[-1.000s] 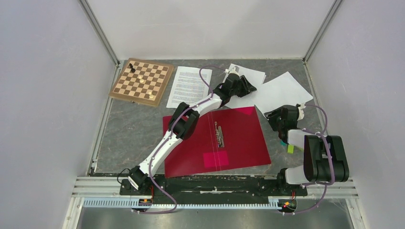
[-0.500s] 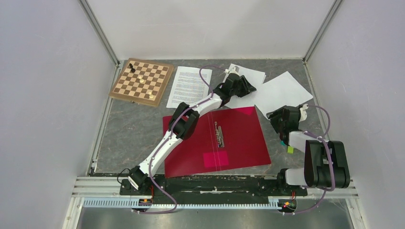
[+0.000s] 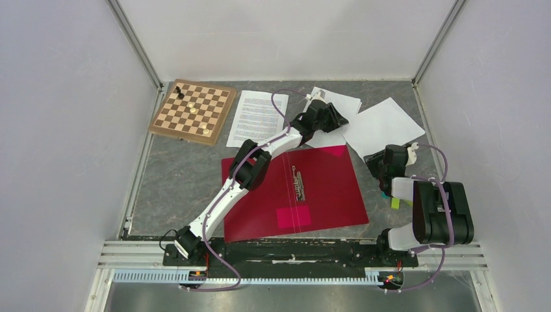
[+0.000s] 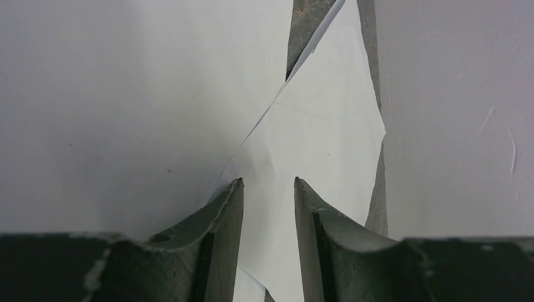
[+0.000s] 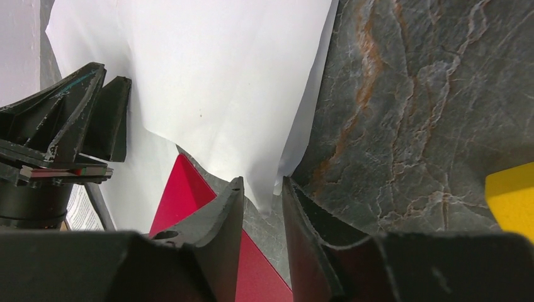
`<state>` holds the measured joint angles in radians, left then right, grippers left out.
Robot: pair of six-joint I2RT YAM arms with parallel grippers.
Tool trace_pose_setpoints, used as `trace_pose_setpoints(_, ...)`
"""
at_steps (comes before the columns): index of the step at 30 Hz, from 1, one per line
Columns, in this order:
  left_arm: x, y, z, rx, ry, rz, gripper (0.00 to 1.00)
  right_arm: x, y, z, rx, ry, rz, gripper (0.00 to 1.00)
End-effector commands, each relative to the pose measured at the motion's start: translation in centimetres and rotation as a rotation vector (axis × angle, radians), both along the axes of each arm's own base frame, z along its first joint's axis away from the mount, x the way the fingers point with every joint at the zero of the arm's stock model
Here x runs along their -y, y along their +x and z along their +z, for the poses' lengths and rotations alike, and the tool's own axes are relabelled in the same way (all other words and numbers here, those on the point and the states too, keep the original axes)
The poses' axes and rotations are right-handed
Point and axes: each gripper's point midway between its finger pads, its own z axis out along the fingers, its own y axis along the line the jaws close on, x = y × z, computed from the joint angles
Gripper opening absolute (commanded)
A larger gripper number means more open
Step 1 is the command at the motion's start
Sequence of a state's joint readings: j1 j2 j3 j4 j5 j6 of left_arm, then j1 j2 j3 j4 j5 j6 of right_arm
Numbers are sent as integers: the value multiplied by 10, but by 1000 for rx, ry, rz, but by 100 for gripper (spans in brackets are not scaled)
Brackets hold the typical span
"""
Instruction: Put the files into the folder
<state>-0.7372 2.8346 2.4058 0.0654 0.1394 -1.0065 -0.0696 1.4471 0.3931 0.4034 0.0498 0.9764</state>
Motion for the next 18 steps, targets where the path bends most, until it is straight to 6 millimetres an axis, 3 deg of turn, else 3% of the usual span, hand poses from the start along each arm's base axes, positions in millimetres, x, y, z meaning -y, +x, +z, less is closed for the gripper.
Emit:
trace_pose_setpoints(1, -2, 0, 13, 17, 35, 3, 43, -1, -32, -33, -148, 0, 3, 31)
trace_pose_setpoints(7, -2, 1, 11, 11, 34, 8, 43, -2, -30, -29, -130, -2, 9, 39)
trace_pose_setpoints(13, -2, 0, 13, 15, 33, 7, 43, -3, -24, -36, -149, 4, 17, 38)
trace_pose_setpoints(18, -2, 0, 13, 18, 34, 5, 43, 0, -20, -35, -151, -16, 16, 30)
